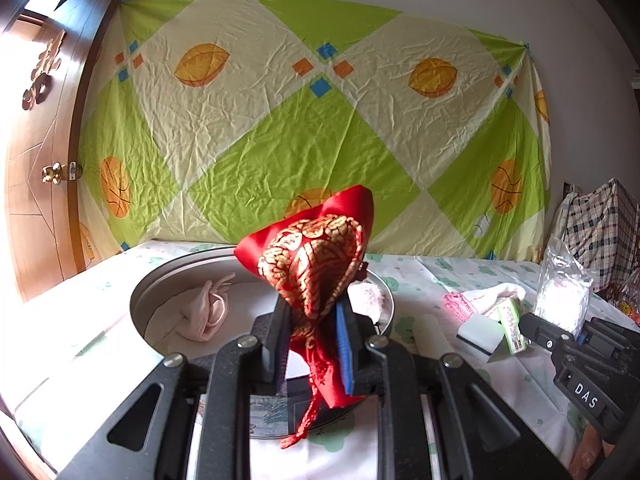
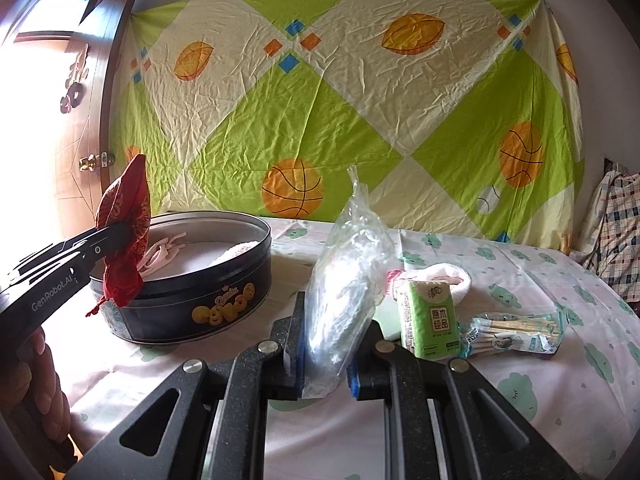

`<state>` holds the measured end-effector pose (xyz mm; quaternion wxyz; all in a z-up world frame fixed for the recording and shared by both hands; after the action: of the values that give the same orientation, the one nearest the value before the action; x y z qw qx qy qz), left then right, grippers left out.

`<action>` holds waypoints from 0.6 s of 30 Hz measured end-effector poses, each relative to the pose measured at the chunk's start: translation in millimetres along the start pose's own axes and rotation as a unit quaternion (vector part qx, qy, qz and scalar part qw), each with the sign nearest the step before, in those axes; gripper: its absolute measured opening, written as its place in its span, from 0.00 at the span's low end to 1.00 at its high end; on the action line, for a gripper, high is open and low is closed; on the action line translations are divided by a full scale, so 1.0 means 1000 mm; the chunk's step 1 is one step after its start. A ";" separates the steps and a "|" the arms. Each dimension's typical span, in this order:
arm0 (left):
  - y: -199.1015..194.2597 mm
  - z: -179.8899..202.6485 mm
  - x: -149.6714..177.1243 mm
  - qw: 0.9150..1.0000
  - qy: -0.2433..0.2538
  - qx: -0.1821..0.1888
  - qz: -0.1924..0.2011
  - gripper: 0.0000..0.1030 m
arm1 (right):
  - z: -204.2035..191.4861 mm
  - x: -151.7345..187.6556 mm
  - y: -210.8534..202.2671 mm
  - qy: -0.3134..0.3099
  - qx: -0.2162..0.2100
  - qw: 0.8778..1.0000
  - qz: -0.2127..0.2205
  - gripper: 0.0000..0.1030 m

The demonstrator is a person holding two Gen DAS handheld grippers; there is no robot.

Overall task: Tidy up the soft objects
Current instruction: 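Carry the red pouch over the tin with the left gripper while the right gripper holds the bag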

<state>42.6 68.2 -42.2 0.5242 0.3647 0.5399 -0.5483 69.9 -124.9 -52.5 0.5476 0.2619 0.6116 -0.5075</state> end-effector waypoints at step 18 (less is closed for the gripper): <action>0.000 -0.021 -0.004 1.000 -0.019 -0.007 0.001 0.18 | -0.039 -0.004 0.008 -0.020 -0.038 0.999 -0.004 0.16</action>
<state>40.2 89.7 -41.4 0.5372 0.3511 0.5338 -0.5506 62.6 -85.9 -56.2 0.5673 0.2283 0.6206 -0.4908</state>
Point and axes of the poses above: each gripper's, at about its wrist camera, not at the fingertips, and y roughly the way its jaws point, z to its right, x to its underside, the point moved 8 cm from there along y, roughly the way its jaws point, and after that the axes turned 4 degrees about -y, right-handed, at the moved point
